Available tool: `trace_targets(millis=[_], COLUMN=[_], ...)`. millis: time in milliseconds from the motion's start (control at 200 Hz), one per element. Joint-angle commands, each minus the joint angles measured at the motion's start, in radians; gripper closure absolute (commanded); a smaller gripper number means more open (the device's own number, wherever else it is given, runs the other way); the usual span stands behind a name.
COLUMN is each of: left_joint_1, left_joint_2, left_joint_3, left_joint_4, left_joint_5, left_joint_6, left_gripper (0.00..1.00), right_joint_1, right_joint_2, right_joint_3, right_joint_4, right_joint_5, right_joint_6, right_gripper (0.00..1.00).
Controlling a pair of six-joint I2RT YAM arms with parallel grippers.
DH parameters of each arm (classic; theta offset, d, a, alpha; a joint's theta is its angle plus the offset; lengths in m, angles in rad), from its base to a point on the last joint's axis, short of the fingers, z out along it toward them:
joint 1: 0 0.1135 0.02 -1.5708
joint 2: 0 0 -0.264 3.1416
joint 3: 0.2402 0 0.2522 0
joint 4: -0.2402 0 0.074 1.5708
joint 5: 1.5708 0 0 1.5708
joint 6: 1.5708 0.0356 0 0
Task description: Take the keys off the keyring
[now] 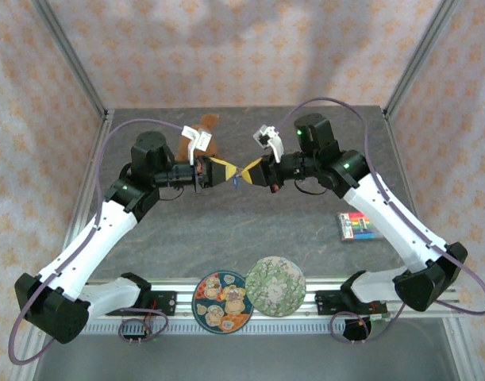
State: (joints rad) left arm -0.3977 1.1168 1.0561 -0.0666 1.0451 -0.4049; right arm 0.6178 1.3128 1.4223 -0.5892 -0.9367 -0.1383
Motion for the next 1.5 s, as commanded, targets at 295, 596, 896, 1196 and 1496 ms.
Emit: trace_targets(millis=[295,596,896,1196,1496], left_joint_1=[0.021,0.026,0.037,0.045,0.029], left_joint_2=[-0.034,-0.049,-0.08,-0.062,-0.011], left_joint_3=[-0.045,-0.041,-0.036,0.018,0.048], left_joint_4=[0.23,0.203,0.111,-0.027,-0.081], left_joint_5=[-0.064,-0.068,-0.094,-0.065,0.015], left_joint_6=[-0.157,-0.147,-0.058,0.046,0.072], left_gripper=[1.0,1.0,0.69,0.57,0.52], right_joint_1=[-0.001,-0.002,-0.001,-0.001,-0.001], right_joint_2=[-0.07,-0.086,-0.064,-0.031,0.006], right_joint_3=[-0.06,-0.062,-0.022,0.01,0.045], right_joint_4=[0.12,0.12,0.051,-0.015,-0.042], right_joint_5=[0.005,0.028,0.063,0.058,0.017], right_joint_6=[0.046,0.046,0.027,-0.003,-0.008], right_gripper=[1.0,1.0,1.0,1.0,1.0])
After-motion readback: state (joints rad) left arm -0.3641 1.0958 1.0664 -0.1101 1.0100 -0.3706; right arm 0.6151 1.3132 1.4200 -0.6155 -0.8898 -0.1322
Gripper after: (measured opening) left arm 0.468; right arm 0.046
